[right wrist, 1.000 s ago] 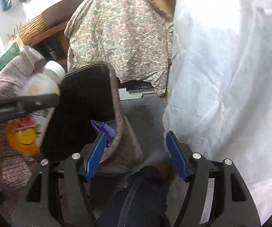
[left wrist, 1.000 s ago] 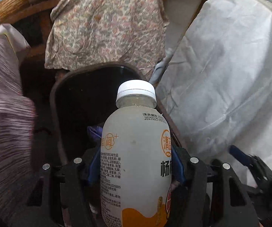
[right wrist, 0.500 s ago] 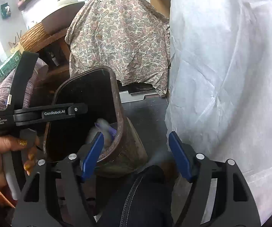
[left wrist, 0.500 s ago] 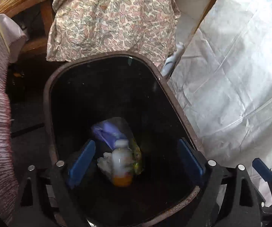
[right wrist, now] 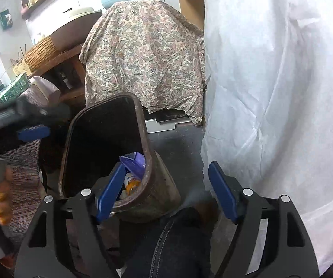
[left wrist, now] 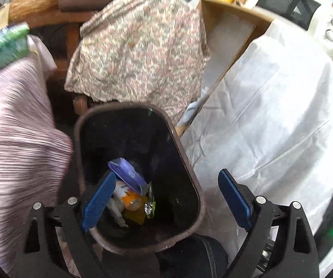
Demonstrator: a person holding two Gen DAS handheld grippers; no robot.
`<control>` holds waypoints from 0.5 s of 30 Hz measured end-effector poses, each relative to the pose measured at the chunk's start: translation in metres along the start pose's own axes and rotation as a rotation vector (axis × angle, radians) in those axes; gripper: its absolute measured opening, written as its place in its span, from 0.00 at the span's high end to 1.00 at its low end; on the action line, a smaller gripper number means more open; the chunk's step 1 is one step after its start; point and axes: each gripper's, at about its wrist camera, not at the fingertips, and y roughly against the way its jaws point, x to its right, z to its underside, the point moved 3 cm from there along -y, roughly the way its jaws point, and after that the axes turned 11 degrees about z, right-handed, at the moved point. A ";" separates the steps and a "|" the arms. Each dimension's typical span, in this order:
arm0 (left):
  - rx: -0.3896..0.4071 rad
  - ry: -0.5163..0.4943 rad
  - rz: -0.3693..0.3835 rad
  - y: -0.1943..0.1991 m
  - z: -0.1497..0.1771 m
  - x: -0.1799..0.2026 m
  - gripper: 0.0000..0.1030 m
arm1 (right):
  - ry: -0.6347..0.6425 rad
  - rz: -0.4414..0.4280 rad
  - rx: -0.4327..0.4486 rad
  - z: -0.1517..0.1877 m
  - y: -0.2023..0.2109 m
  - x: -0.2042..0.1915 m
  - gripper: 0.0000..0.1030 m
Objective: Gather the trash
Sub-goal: 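Return both tools to the table and grasp the green milk carton with the left tool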
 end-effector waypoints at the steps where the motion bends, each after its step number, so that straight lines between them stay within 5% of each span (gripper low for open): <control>1: 0.000 -0.009 -0.002 0.011 0.000 0.003 0.14 | 0.007 -0.006 0.002 -0.002 0.002 -0.005 0.28; 10: 0.075 -0.086 0.019 0.109 -0.009 0.010 0.12 | 0.107 -0.131 0.038 -0.018 0.022 -0.077 0.27; 15: 0.095 -0.188 -0.076 0.152 -0.014 -0.004 0.11 | 0.181 -0.218 0.070 -0.024 0.041 -0.124 0.26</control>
